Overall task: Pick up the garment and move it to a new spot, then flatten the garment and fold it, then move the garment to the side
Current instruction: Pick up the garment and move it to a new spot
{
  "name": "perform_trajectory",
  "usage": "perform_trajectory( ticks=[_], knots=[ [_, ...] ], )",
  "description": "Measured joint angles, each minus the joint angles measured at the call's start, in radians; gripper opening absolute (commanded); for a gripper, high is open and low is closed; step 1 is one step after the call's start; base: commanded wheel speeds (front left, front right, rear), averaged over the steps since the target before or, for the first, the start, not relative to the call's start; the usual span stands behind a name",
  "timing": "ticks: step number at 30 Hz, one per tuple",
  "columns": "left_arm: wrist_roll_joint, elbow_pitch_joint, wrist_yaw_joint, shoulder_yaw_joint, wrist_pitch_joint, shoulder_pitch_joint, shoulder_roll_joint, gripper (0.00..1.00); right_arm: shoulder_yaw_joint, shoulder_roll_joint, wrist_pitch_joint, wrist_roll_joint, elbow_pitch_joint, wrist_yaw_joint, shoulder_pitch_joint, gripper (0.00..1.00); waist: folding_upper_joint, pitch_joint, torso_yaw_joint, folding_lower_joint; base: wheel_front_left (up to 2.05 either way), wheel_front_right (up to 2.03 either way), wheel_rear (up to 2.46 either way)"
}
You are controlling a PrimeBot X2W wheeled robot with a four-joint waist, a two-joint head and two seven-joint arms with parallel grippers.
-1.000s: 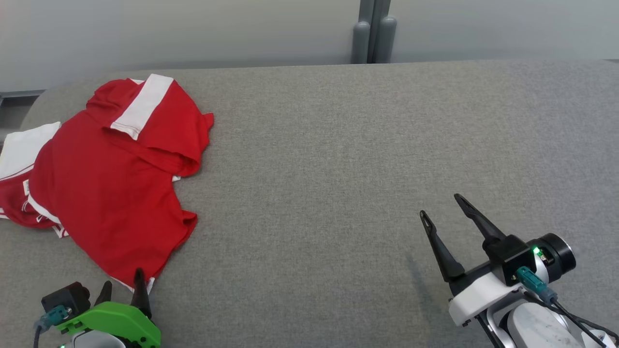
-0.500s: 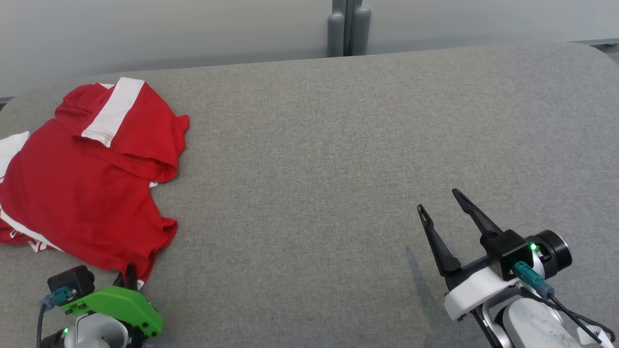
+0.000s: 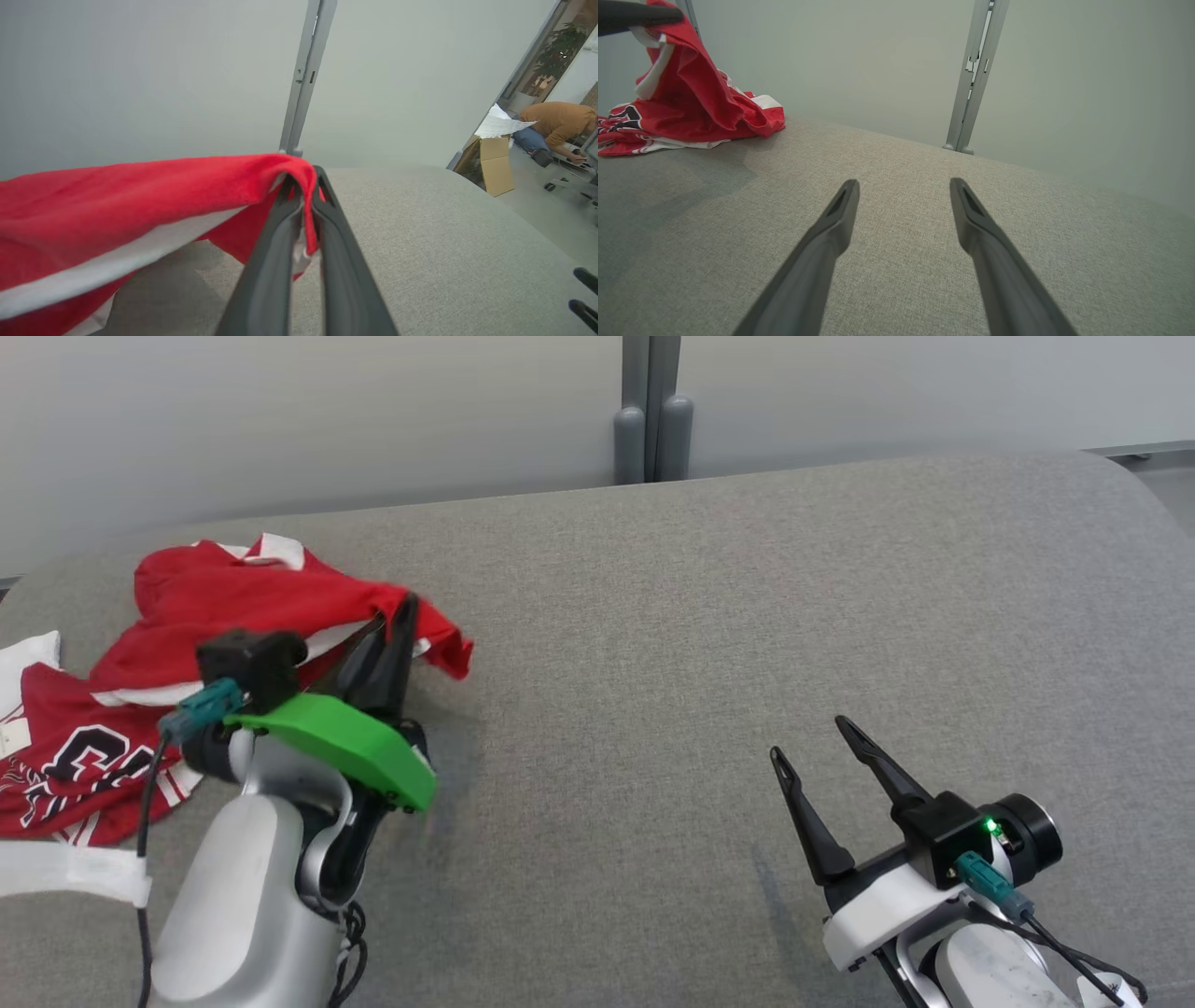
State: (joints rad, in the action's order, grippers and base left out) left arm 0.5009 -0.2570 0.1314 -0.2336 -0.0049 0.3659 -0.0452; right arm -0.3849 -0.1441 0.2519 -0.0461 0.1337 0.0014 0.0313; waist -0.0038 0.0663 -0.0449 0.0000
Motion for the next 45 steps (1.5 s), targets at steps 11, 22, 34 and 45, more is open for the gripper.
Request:
perform_trajectory(
  ticks=[11,22,34,45],
  knots=[
    [0.106,0.18,0.0,-0.245,0.155,0.07,0.002,0.0,-0.013,0.041,0.0,0.0,0.005,0.006,0.001,1.0,0.0,-0.021,-0.087,0.0,0.0,0.0,0.0],
    [0.175,0.089,0.0,-0.396,0.313,0.095,0.002,0.0,0.02,0.051,0.0,0.0,-0.021,-0.027,0.001,1.0,0.0,-0.004,-0.222,0.0,0.0,0.0,0.0],
    [0.039,-0.079,-0.142,-0.254,0.301,0.304,-0.004,0.28,-0.02,0.08,0.0,-0.008,-0.028,-0.016,0.016,1.0,0.0,0.073,-0.374,0.0,0.0,0.0,0.0],
    [0.03,-0.218,-0.116,-0.336,0.277,0.247,-0.005,1.0,0.001,0.082,0.0,-0.016,-0.021,-0.012,0.054,1.0,0.0,0.144,-0.462,0.0,0.0,0.0,0.0]
  ],
)
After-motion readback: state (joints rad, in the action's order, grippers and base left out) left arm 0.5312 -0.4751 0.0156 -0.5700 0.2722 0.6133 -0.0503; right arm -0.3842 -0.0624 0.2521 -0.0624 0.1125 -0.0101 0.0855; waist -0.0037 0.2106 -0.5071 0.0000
